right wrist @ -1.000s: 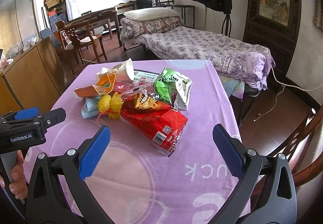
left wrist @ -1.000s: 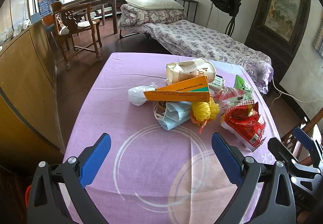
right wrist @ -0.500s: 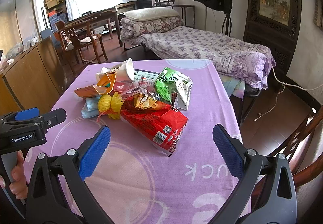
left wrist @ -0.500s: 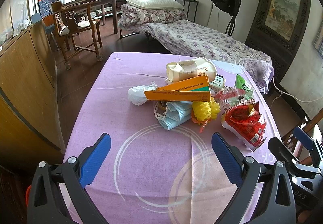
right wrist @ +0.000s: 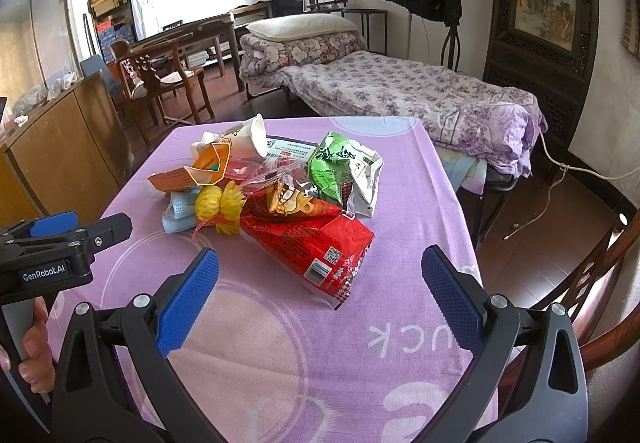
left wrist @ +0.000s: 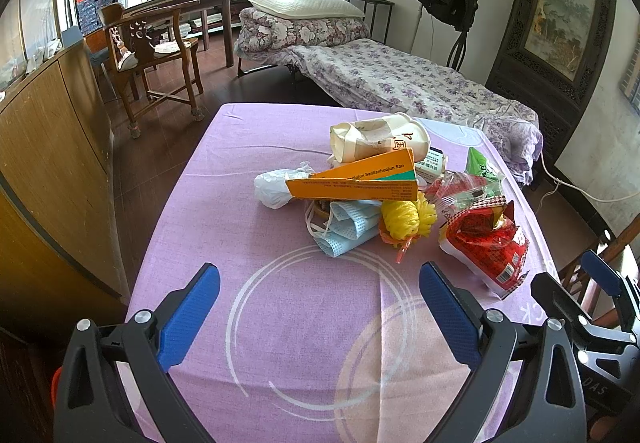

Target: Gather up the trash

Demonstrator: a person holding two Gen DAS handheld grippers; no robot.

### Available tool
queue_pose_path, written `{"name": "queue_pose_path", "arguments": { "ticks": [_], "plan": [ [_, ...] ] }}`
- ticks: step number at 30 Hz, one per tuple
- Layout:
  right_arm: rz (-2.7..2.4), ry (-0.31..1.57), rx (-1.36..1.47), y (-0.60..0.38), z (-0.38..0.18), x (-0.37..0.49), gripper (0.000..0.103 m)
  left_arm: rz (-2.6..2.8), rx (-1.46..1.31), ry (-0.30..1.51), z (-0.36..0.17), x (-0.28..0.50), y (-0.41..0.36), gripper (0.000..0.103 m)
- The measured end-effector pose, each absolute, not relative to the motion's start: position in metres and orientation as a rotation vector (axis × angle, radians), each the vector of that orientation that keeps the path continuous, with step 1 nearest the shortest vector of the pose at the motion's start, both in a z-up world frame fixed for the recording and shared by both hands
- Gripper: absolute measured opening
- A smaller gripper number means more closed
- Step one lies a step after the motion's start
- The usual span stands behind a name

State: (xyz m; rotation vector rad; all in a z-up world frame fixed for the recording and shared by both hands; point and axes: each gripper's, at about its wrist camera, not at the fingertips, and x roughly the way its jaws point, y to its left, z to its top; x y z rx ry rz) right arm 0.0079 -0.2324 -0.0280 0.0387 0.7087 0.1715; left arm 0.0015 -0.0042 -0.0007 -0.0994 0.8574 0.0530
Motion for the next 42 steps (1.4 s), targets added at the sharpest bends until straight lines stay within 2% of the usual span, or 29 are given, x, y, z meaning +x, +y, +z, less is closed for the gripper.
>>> {"name": "queue_pose_path", "arguments": {
  "ticks": [23,31,42],
  "plan": [
    [0.172,0.711,0.039,-0.233,-0.029,0.009,0.097,0.055,-0.121,0.865,-0.006,0.004,0.004,0.097],
    [0.163,0.727,0.055,-0.234,-0.038,0.007,0.097,0.089,-0.105,1.009,-0.023,0.020,0.008,0.097],
    [0.173,0.730,0.068,-0.236,-0.037,0.006,0.097,0.117,-0.114,0.993,-0.029,0.038,0.029,0.097]
  ]
}}
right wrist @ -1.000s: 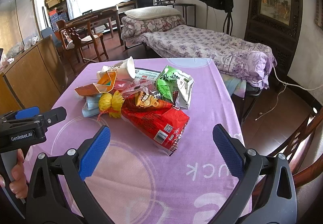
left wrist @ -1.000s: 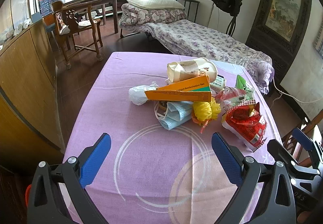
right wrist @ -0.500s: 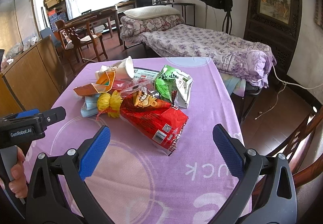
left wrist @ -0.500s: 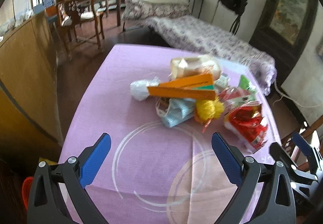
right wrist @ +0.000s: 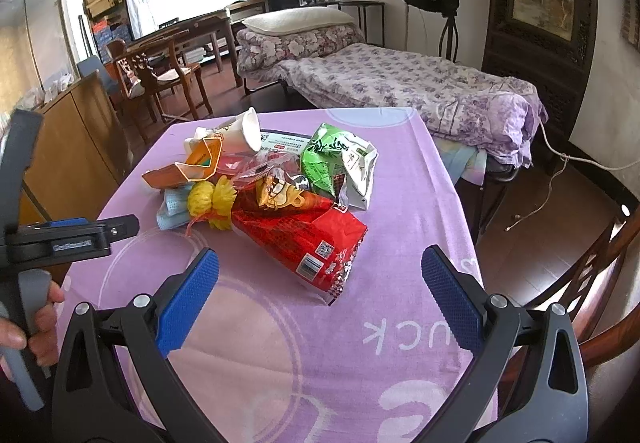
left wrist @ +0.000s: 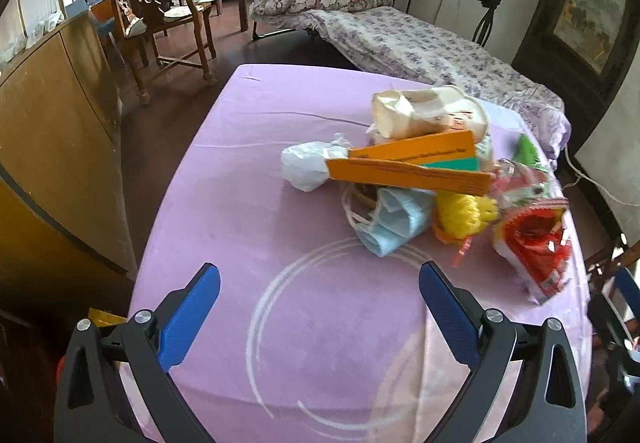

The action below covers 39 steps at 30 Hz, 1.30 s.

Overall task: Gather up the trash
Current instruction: 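Grasp the orange-and-green paper box with the left gripper and lift it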

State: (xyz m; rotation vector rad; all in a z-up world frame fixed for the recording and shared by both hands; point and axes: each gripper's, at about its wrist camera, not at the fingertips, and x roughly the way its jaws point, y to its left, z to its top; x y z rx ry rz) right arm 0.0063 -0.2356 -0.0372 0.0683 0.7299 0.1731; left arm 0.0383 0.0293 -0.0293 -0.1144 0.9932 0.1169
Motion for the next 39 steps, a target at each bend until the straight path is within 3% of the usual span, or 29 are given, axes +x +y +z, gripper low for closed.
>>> {"name": "queue_pose_path", "arguments": {
  "ticks": [6,12,15,19,25,27,29,39],
  "plan": [
    [0.181,0.737,0.065,-0.240,-0.037,0.010,0.097,0.088,-0.086,0.908,-0.010,0.044,0.021,0.097],
    [0.183,0.740,0.080,-0.245,-0.037,0.013,0.097,-0.008,0.289,0.898,-0.005,0.062,-0.033,0.097],
    [0.184,0.746,0.099,-0.248,-0.037,0.014,0.097,0.018,0.460,0.907,-0.017,0.072,-0.048,0.089],
    [0.179,0.757,0.110,-0.252,-0.037,0.017,0.097,0.005,0.478,0.935,-0.025,0.089,-0.048,0.085],
    [0.190,0.769,0.108,-0.252,-0.040,0.020,0.097,-0.050,0.462,0.984,-0.037,0.104,-0.047,0.062],
    [0.194,0.773,0.113,-0.252,-0.040,0.021,0.097,-0.085,0.459,0.981,-0.040,0.106,-0.049,0.047],
    [0.195,0.774,0.114,-0.252,-0.040,0.022,0.097,-0.122,0.445,0.985,-0.043,0.107,-0.051,0.019],
    [0.187,0.788,0.141,-0.258,-0.043,0.027,0.097,-0.194,0.220,0.932,-0.002,0.077,-0.039,0.011]
  ]
}}
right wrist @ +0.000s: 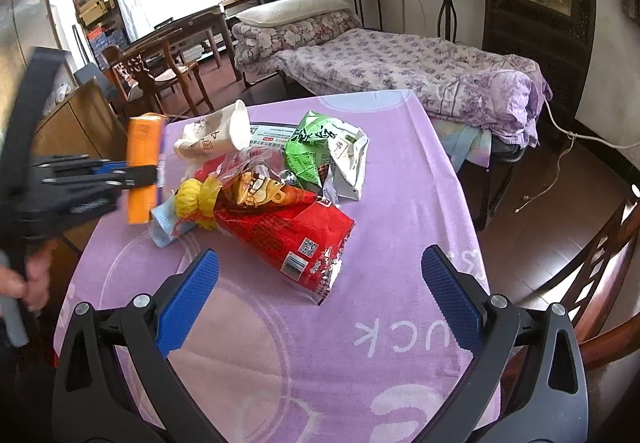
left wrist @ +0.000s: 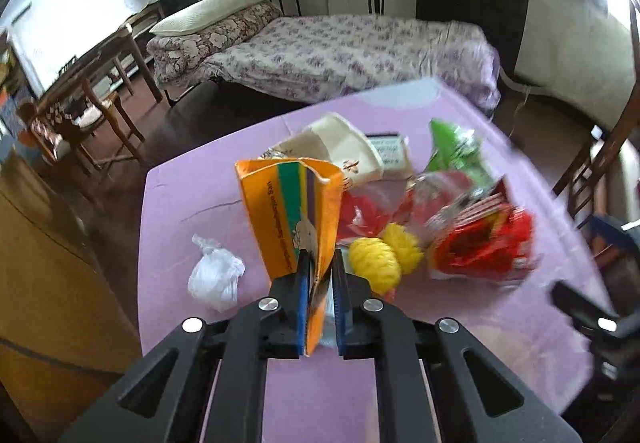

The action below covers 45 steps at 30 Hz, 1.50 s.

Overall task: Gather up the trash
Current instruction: 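Grasp the orange-and-green paper box with the left gripper and lift it, then grasp the red chip bag with the right gripper while the left holds the box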

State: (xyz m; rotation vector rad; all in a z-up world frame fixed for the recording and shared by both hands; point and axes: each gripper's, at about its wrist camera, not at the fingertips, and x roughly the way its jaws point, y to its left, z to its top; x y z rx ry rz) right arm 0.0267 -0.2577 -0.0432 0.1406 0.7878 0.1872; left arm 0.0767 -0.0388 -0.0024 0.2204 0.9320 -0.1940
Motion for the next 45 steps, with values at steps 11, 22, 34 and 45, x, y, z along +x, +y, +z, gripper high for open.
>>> {"name": "queue_pose_path", "arguments": {
  "ticks": [11,22,34,45],
  "plan": [
    [0.183,0.820,0.134,-0.257,-0.056,0.038,0.097,-0.309,-0.097,0.912,0.009,0.003,-0.013,0.010],
    [0.244,0.794,-0.246,-0.197,-0.067,0.044,0.097,-0.335,-0.307,0.904,0.001,-0.017,0.024,0.010],
    [0.221,0.843,-0.204,-0.192,-0.069,0.057,0.058,-0.284,-0.354,0.867,0.024,-0.040,0.050,0.010],
    [0.326,0.765,0.062,-0.214,-0.033,0.008,0.044,-0.268,-0.355,0.840,0.039,-0.059,0.057,0.010]
  ]
}}
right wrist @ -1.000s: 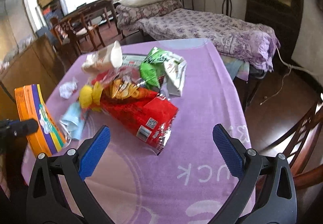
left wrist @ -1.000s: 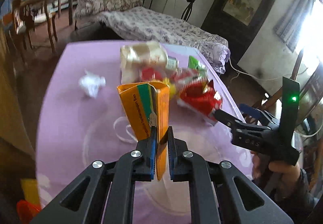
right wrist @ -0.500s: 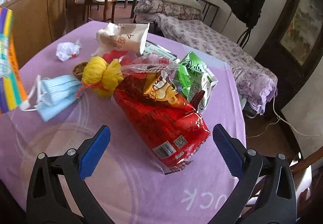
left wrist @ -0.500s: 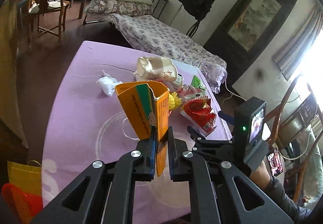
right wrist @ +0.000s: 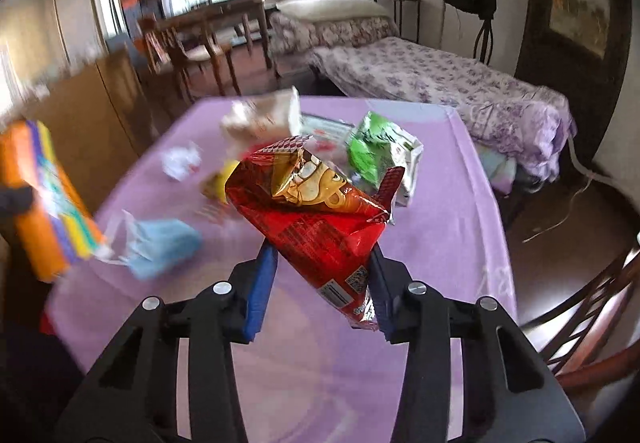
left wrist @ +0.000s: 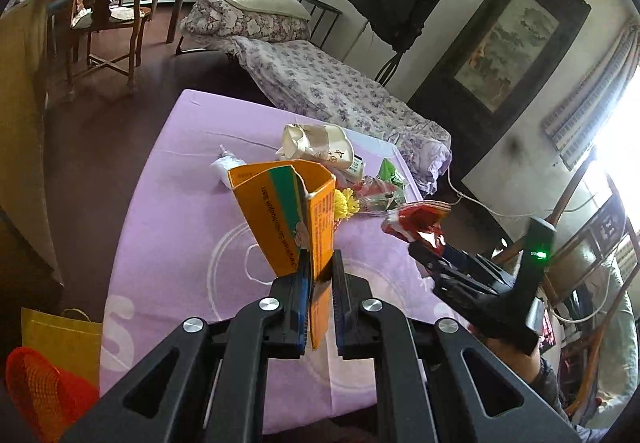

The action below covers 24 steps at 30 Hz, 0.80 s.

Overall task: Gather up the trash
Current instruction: 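Grasp the red chip bag with the right gripper while the left holds the box, then carry both items to the red wastebasket and open both grippers to drop them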

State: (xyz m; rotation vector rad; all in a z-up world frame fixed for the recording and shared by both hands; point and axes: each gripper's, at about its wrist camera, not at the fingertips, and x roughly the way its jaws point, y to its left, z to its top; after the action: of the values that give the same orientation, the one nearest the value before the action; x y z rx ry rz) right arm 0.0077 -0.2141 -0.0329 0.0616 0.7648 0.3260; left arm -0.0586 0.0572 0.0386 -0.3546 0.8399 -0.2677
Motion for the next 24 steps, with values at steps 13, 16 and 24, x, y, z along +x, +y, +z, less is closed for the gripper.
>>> {"name": "queue_pose_path", "arguments": {
  "ticks": [13,16,24],
  "plan": [
    [0.530,0.862,0.309,-0.222,-0.047,-0.016,0.044,-0.270,-0.490,0.805,0.042,-0.074,0.088,0.010],
    [0.503,0.862,0.290,-0.221,-0.048,-0.016,0.044,-0.252,-0.475,0.786,0.053,-0.073,0.092,0.010],
    [0.499,0.871,0.276,-0.219,-0.047,-0.015,0.044,-0.252,-0.463,0.719,0.082,-0.077,0.100,0.010]
  ]
}}
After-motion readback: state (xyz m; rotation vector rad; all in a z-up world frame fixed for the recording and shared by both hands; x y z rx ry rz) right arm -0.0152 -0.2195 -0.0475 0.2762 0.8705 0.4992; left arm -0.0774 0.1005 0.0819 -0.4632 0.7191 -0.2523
